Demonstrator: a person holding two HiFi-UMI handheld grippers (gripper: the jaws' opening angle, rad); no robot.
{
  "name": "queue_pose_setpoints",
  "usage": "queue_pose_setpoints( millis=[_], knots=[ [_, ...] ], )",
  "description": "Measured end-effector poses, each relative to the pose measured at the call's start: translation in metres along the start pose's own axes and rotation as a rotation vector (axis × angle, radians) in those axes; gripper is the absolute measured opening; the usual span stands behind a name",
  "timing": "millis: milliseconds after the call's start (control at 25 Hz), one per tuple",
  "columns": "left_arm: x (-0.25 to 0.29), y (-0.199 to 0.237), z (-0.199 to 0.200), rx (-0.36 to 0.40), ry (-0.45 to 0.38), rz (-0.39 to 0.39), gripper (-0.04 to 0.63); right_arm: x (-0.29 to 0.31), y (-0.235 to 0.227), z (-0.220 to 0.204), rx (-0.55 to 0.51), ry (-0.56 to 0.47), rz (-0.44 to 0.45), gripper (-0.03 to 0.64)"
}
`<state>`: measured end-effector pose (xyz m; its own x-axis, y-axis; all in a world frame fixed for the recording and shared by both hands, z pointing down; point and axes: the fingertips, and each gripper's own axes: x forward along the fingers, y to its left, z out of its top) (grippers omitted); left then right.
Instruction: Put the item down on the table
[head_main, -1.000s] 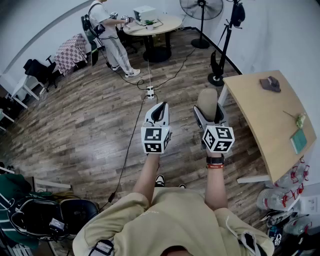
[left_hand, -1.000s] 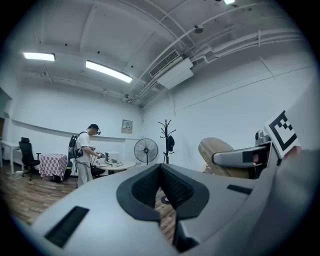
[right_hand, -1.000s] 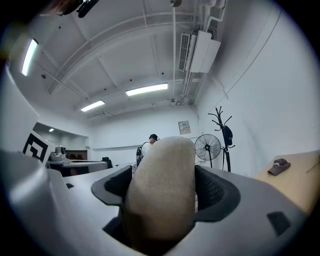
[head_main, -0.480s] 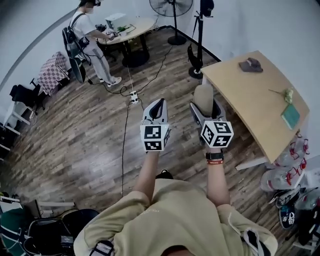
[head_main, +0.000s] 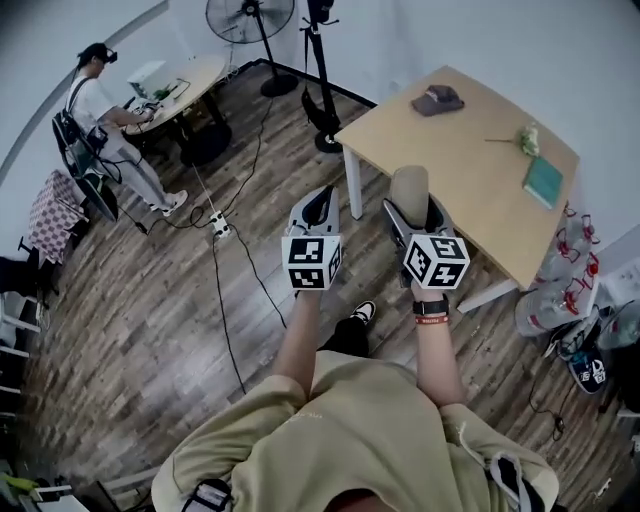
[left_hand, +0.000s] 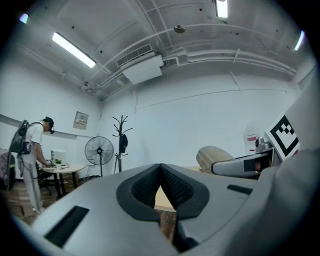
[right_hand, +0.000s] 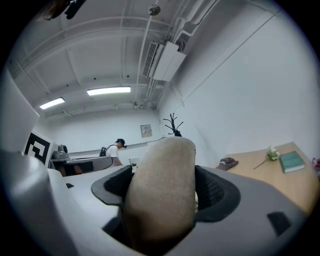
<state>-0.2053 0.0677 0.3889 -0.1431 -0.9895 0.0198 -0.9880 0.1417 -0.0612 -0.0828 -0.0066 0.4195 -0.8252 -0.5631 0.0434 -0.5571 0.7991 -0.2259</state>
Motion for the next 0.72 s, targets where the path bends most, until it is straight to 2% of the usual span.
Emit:
queue_pose_setpoints(
  millis=[360,520,720],
  knots=[
    [0.173,-0.069,0.007,-0.012,0.004,-0.301,0.023,0.04,-0.132,0.042,-0.013,-0.024,-0.25,0.402],
    [0.233,-0.102,0.011,-0.018,0.012,-0.409,0.023,0.051,-0.183,0.057,-0.006,-0.04,-0.343,0.402],
    [0.288,-0.138,-0.003,-0.025,0.044,-0.531,0.023,0.061,-0.235,0.059,0.018,-0.046,-0.449,0.401]
  ],
)
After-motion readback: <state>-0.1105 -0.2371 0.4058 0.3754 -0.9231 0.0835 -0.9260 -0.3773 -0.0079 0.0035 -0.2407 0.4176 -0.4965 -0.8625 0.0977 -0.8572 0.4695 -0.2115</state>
